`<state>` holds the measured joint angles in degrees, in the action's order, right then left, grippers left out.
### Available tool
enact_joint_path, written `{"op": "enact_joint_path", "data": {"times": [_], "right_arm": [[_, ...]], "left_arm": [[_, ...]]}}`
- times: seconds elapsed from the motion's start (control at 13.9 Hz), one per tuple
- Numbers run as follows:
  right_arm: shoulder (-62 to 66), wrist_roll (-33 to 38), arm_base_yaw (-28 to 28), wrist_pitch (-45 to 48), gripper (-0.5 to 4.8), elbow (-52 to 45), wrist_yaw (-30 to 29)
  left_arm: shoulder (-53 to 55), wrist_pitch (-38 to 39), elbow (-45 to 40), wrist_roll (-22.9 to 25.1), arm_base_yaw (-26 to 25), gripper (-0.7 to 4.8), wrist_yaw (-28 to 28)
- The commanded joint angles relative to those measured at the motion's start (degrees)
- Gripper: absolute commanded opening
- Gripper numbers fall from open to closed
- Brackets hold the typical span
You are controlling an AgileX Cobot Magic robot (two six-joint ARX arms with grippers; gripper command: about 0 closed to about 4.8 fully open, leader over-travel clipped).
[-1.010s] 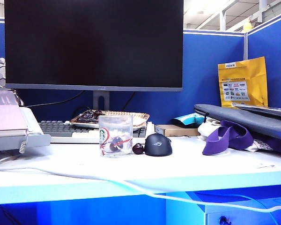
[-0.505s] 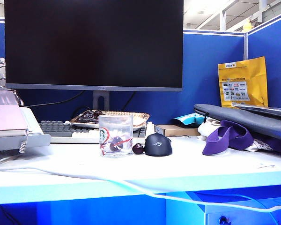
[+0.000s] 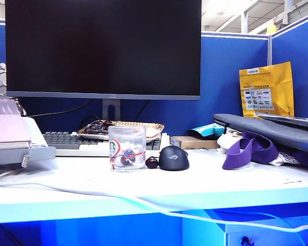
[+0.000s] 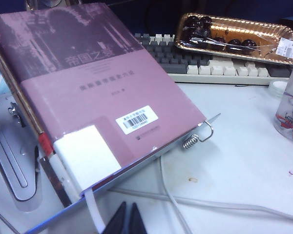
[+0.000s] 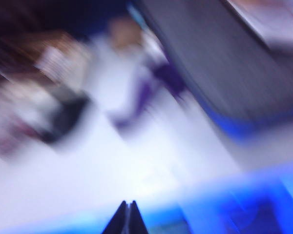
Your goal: Pick up the cherry on the right side of the glass and put it inside the glass.
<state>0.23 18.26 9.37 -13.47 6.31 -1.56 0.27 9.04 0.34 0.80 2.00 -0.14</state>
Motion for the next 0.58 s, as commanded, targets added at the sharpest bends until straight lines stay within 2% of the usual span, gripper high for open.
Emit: {"op": "enact_joint_path", "data": {"times": [0.07,0.14,0.36,0.43,0.51,0.58], "right_arm": [[2.38,0.61,-0.04,4.72,-0.01,8.22,-0.68],[5.27,0.59,-0.04,4.74,-0.01,11.37,-0.7],[24.22,0.57,0.0,5.05,-0.01,25.07,-3.04],[30.64,0.57,-0.02,6.23,-0.01,29.75,-5.46],[42.88,0.57,0.0,12.72,-0.01,37.66,-11.63],[50.03,0.7,0.0,17.64,-0.01,41.72,-14.99]], "left_arm": [[-0.17,0.7,-0.02,0.24,-0.04,-0.05,0.2],[-0.17,0.68,-0.02,0.24,-0.04,-0.05,0.2],[-0.17,0.68,-0.02,0.24,-0.04,-0.05,0.2],[-0.17,0.7,-0.02,0.24,-0.04,-0.05,0.2],[-0.17,0.7,-0.02,0.24,-0.04,-0.05,0.22],[-0.17,0.7,-0.02,0.24,-0.04,-0.05,0.2]]}}
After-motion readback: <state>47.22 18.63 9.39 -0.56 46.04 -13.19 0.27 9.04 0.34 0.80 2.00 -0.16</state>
